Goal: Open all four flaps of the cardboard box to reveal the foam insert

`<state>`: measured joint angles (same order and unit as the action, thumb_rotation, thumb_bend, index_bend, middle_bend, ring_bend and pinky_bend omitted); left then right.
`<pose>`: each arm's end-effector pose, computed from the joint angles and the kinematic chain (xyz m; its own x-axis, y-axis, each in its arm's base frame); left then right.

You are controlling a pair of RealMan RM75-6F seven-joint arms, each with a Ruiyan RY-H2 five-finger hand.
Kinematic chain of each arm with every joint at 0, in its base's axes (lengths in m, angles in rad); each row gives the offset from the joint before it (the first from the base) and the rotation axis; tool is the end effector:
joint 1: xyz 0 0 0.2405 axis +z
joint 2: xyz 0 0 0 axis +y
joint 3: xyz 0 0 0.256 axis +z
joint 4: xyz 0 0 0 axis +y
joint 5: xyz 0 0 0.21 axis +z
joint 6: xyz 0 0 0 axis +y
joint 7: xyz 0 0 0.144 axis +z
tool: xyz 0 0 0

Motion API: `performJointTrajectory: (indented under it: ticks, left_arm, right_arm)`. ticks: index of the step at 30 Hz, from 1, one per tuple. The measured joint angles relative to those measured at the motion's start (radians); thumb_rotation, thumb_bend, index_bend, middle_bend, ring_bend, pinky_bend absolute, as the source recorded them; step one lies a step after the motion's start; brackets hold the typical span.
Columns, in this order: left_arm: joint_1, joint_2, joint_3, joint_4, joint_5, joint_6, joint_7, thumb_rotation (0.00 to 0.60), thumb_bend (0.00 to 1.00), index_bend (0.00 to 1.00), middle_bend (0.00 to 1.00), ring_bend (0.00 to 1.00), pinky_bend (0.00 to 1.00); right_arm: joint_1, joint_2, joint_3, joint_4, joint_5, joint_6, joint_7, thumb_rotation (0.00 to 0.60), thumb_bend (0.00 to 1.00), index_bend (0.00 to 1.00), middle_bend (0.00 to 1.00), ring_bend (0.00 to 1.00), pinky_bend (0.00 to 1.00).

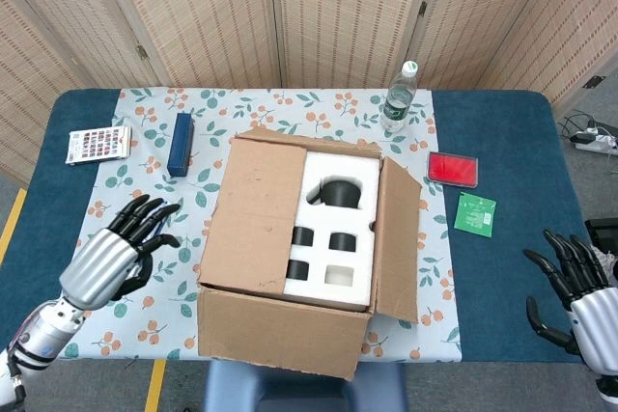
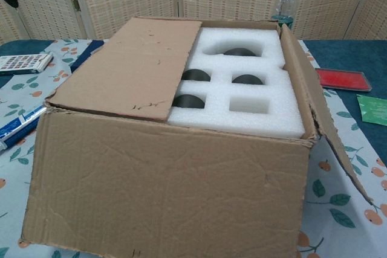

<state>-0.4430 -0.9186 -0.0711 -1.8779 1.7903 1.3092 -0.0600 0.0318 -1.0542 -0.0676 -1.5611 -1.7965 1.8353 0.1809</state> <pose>-0.1631 0.2451 0.1611 0.3871 0.0367 0.9213 0.7434 -0.6035 -0.2883 -0.2825 -0.1325 0.1947 0.2767 0.1545 0.9484 -0.9073 -0.2833 0.3109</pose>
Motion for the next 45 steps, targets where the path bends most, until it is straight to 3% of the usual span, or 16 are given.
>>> performJointTrajectory:
  ticks: [6, 12, 19, 25, 37, 45]
  left_arm:
    - [-0.091, -0.026, -0.035, -0.081, -0.042, -0.144, 0.089, 0.6, 0.92, 0.5, 0.12, 0.0, 0.0]
    - [-0.2, -0.118, -0.081, -0.1, -0.121, -0.278, 0.157, 0.6, 0.93, 0.49, 0.1, 0.0, 0.0]
    - [-0.337, -0.249, -0.147, -0.02, -0.231, -0.401, 0.173, 0.6, 0.93, 0.49, 0.1, 0.0, 0.0]
    - [-0.43, -0.3, -0.187, 0.051, -0.305, -0.487, 0.185, 0.6, 0.94, 0.51, 0.1, 0.0, 0.0]
    - [-0.528, -0.418, -0.195, 0.238, -0.364, -0.525, 0.233, 0.6, 0.95, 0.53, 0.1, 0.0, 0.0]
    - [-0.575, -0.496, -0.19, 0.301, -0.376, -0.52, 0.236, 0.6, 0.95, 0.55, 0.1, 0.0, 0.0]
  right_arm:
    - [-0.026, 0.008, 0.005, 0.021, -0.013, 0.032, 0.037, 0.454, 0.61, 0.14, 0.0, 0.0, 0.0]
    - [-0.04, 0.02, 0.006, 0.038, -0.001, 0.035, 0.089, 0.451, 0.61, 0.14, 0.0, 0.0, 0.0]
    - [-0.054, 0.038, 0.011, 0.067, 0.03, 0.031, 0.171, 0.453, 0.61, 0.14, 0.0, 0.0, 0.0]
    - [-0.054, 0.046, 0.013, 0.087, 0.059, -0.01, 0.235, 0.453, 0.61, 0.14, 0.0, 0.0, 0.0]
    - [-0.056, 0.052, 0.015, 0.113, 0.091, -0.064, 0.294, 0.453, 0.61, 0.14, 0.0, 0.0, 0.0]
    - [-0.061, 0.055, 0.021, 0.132, 0.111, -0.084, 0.332, 0.455, 0.61, 0.14, 0.0, 0.0, 0.0]
